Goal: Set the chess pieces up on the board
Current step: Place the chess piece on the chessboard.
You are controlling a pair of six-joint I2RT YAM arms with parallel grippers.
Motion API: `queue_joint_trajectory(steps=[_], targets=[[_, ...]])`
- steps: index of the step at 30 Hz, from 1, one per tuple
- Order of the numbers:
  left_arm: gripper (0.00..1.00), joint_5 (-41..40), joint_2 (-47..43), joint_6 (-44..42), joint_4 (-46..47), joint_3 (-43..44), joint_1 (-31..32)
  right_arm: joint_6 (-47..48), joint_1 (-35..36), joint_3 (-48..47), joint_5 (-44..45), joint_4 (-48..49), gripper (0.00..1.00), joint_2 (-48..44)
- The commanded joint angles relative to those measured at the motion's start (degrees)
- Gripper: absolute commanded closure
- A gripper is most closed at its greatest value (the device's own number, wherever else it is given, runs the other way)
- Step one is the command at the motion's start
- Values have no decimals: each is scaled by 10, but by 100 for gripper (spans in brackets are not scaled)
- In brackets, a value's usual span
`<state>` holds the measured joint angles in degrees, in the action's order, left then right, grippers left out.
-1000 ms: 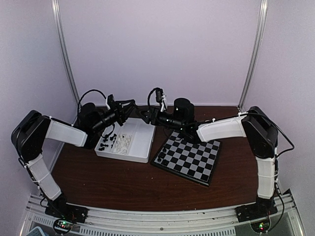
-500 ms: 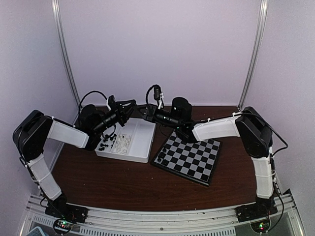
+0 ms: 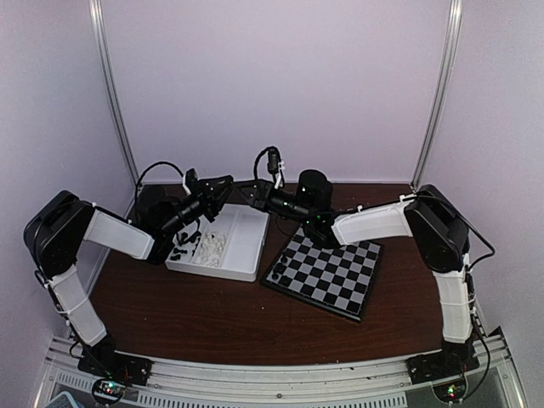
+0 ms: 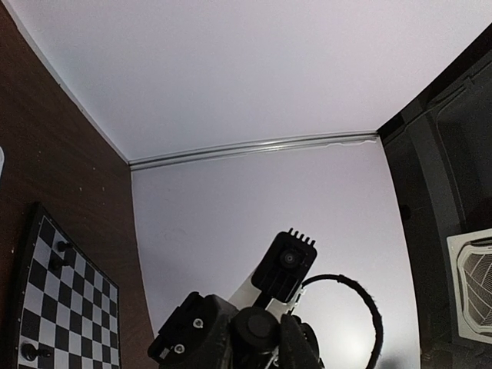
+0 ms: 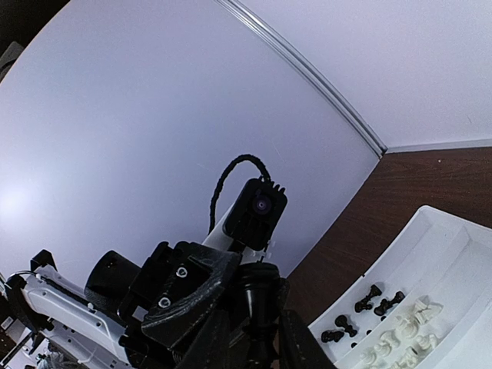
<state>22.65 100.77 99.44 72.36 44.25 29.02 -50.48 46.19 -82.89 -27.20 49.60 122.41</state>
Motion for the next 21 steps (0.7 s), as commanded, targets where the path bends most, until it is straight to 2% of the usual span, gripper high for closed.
queue_joint_trajectory(steps=[1, 6, 12, 15, 21], targets=[[82, -12, 8, 5, 46, -7, 3, -8, -3, 2, 1, 29, 83, -3], [82, -13, 13, 7, 51, -8, 4, -13, -3, 1, 0, 29, 89, 1], [81, -16, 17, 9, 55, -6, 5, -16, -3, 4, -1, 32, 81, -1], [81, -18, 20, 9, 58, -5, 6, -17, -3, 4, -3, 32, 98, -3], [73, -18, 13, -6, 35, -9, 6, -12, -4, 15, -1, 25, 100, -24]])
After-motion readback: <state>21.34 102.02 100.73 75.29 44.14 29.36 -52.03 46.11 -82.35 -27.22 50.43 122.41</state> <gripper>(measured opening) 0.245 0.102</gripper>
